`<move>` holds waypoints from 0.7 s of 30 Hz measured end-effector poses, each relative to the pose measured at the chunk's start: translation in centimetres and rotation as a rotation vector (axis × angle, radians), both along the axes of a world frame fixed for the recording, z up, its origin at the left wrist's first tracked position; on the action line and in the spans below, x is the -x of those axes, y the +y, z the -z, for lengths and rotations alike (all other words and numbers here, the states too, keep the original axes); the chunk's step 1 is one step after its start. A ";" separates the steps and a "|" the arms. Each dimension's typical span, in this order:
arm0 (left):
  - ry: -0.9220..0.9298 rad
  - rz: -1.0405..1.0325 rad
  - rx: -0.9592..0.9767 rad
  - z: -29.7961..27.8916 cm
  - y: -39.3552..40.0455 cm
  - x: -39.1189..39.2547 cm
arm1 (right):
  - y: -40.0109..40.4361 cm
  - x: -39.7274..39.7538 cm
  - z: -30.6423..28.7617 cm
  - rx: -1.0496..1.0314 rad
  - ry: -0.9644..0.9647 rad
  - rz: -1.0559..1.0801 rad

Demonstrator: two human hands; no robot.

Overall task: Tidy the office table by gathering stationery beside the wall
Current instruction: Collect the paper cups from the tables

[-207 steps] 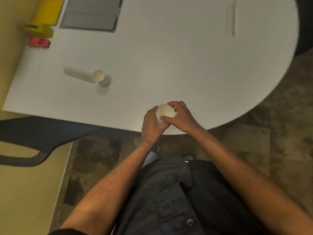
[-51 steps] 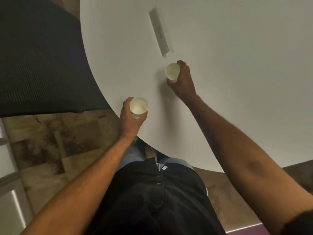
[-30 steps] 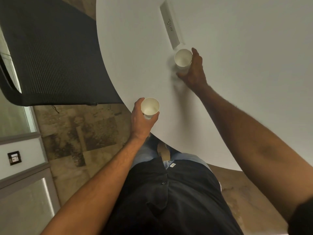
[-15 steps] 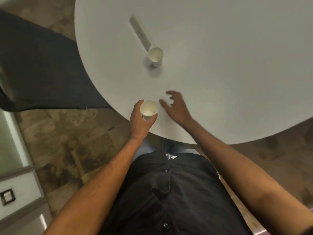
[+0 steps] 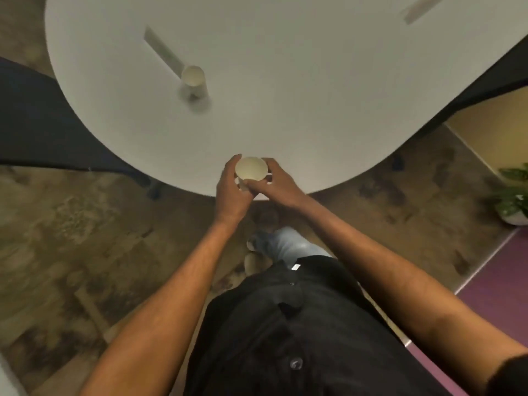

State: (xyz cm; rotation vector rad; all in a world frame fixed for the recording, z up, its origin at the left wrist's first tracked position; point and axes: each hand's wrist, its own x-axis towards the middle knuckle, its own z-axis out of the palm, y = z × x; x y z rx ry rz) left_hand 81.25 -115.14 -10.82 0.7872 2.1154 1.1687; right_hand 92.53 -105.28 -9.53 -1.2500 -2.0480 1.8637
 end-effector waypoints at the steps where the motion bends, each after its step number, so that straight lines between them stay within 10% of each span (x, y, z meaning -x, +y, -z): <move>1: -0.013 0.009 0.007 -0.2 -0.1 -1.3 | -0.1 -1.3 -0.2 -0.011 -0.004 0.008; 21: -0.098 0.336 -0.101 -0.4 28.2 -30.2 | 24.7 -31.4 -1.5 -0.252 -0.060 0.379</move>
